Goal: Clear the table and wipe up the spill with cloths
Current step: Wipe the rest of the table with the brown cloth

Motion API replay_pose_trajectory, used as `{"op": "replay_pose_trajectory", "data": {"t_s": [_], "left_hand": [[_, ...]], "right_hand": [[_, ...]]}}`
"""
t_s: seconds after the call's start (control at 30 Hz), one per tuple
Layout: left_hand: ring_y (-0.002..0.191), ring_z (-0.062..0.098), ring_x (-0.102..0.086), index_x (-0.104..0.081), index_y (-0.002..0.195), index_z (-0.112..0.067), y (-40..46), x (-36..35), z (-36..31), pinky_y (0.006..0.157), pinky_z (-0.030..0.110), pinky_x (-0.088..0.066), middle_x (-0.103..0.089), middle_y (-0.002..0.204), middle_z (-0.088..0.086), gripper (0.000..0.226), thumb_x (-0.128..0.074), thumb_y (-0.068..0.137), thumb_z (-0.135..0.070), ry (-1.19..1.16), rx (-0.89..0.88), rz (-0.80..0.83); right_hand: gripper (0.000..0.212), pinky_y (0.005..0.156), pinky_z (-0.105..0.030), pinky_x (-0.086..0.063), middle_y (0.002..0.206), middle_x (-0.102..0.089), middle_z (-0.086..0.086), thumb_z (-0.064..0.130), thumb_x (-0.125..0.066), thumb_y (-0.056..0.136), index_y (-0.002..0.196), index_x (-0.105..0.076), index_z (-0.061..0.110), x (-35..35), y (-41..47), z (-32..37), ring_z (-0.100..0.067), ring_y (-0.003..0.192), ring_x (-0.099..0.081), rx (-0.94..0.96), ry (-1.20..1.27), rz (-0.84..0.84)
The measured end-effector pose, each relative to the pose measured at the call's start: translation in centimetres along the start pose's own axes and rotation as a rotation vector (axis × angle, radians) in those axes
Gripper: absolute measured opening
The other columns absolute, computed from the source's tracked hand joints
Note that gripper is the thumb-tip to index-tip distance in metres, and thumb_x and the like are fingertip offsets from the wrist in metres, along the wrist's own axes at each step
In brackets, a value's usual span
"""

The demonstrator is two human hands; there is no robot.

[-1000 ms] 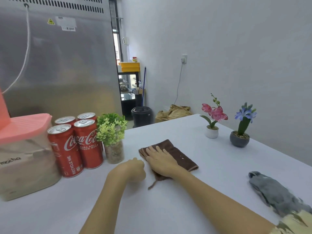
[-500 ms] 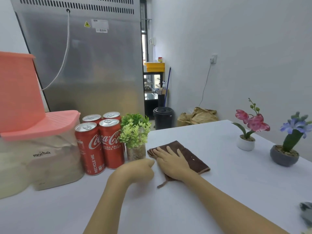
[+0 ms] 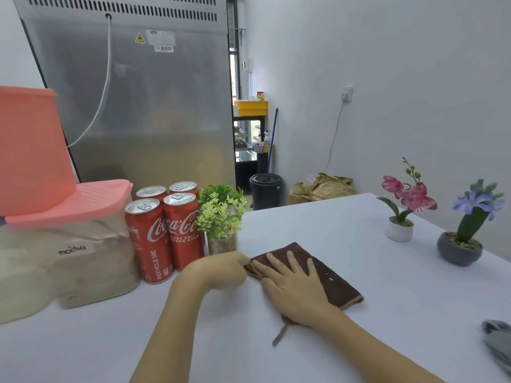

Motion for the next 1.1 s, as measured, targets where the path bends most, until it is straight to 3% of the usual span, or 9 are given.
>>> {"op": "replay_pose_trajectory", "data": {"t_s": [0.1, 0.2, 0.27, 0.33, 0.5, 0.6, 0.77, 0.97, 1.1], "left_hand": [[0.138, 0.016, -0.029, -0.038, 0.143, -0.017, -0.9, 0.8, 0.4, 0.103, 0.021, -0.027, -0.033, 0.151, -0.003, 0.051, -0.032, 0.095, -0.003, 0.029, 0.008, 0.009], [0.116, 0.017, -0.043, -0.050, 0.134, -0.014, -2.4, 2.4, 1.5, 0.076, 0.018, -0.038, -0.048, 0.138, -0.001, 0.046, -0.034, 0.094, 0.001, 0.065, 0.006, 0.016], [0.116, 0.015, -0.048, -0.056, 0.129, -0.020, -3.5, 3.5, 3.9, 0.091, 0.018, -0.042, -0.053, 0.130, -0.004, 0.053, -0.035, 0.089, 0.007, 0.062, 0.059, 0.005], [0.119, 0.017, -0.052, -0.062, 0.122, -0.019, -4.7, 4.5, 6.7, 0.104, 0.031, -0.043, -0.058, 0.127, -0.002, 0.058, -0.032, 0.082, 0.011, 0.045, 0.115, -0.004], [0.116, 0.020, -0.056, -0.066, 0.115, -0.012, -7.8, 5.5, 9.5, 0.102, 0.034, -0.045, -0.063, 0.121, 0.004, 0.046, -0.038, 0.085, 0.009, -0.005, 0.158, -0.057], [0.120, 0.017, -0.051, -0.059, 0.124, -0.012, -9.3, 4.9, 10.2, 0.099, 0.027, -0.044, -0.058, 0.127, 0.003, 0.047, -0.036, 0.088, 0.008, -0.112, 0.174, -0.055], [0.126, 0.013, -0.043, -0.054, 0.131, -0.017, -10.9, 4.2, 10.1, 0.106, 0.028, -0.032, -0.050, 0.135, -0.003, 0.041, -0.042, 0.094, -0.003, -0.288, 0.066, -0.224], [0.124, 0.018, -0.047, -0.055, 0.128, -0.022, -11.4, 2.1, 12.8, 0.102, 0.031, -0.039, -0.050, 0.138, 0.000, 0.040, -0.040, 0.094, -0.009, -0.266, 0.084, -0.441], [0.116, 0.018, -0.053, -0.057, 0.123, -0.023, -12.9, 2.9, 14.5, 0.095, 0.037, -0.045, -0.059, 0.127, -0.003, 0.039, -0.039, 0.092, -0.008, -0.246, 0.121, -0.747]], "right_hand": [[0.048, 0.112, -0.058, 0.013, 0.158, 0.001, 0.015, 0.041, -0.013, 0.099, 0.145, -0.006, 0.051, 0.7, 0.1, -1.5, -0.025, 0.146, 0.010, -0.104, 0.024, -0.003], [0.050, 0.111, -0.060, 0.012, 0.159, 0.002, 0.012, 0.039, -0.013, 0.099, 0.147, -0.004, 0.046, 0.9, -0.2, 0.4, -0.030, 0.145, 0.010, -0.138, 0.025, 0.021], [0.049, 0.113, -0.057, 0.013, 0.158, 0.003, 0.014, 0.040, -0.013, 0.099, 0.147, -0.003, 0.046, -0.3, -2.3, 3.2, -0.027, 0.146, 0.011, -0.030, 0.013, 0.047], [0.048, 0.114, -0.054, 0.013, 0.158, 0.002, 0.018, 0.042, -0.014, 0.100, 0.146, -0.004, 0.048, -1.1, -4.5, 5.3, -0.023, 0.146, 0.011, 0.063, 0.001, 0.053], [0.050, 0.111, -0.059, 0.012, 0.159, 0.001, 0.011, 0.040, -0.013, 0.100, 0.149, -0.006, 0.040, -0.8, -3.2, 7.0, -0.029, 0.146, 0.010, -0.050, 0.011, 0.022], [0.051, 0.113, -0.055, 0.013, 0.159, 0.002, 0.010, 0.039, -0.013, 0.100, 0.150, -0.005, 0.036, -2.3, -4.6, 12.0, -0.030, 0.145, 0.011, 0.051, 0.021, 0.043], [0.048, 0.114, -0.043, -0.010, 0.158, -0.013, 0.013, 0.032, -0.017, 0.100, 0.147, -0.019, 0.041, -0.6, -4.3, 11.2, -0.015, 0.145, -0.012, 0.208, 0.014, -0.029], [0.051, 0.110, -0.062, 0.010, 0.160, -0.005, 0.005, 0.037, -0.013, 0.099, 0.150, -0.011, 0.034, -1.7, -2.3, 13.7, -0.028, 0.146, 0.003, 0.017, 0.005, 0.011], [0.054, 0.112, -0.058, 0.013, 0.160, -0.001, 0.007, 0.055, -0.015, 0.097, 0.149, -0.010, 0.041, -2.7, -8.0, 16.2, -0.029, 0.146, 0.006, 0.139, -0.011, -0.005]]}}
Point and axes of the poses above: each hand's wrist, its own y-axis towards the middle knuckle, its own x-axis out of the back of the hand, z = x × y, the point moved 9 cm from there along y, towards the middle knuckle
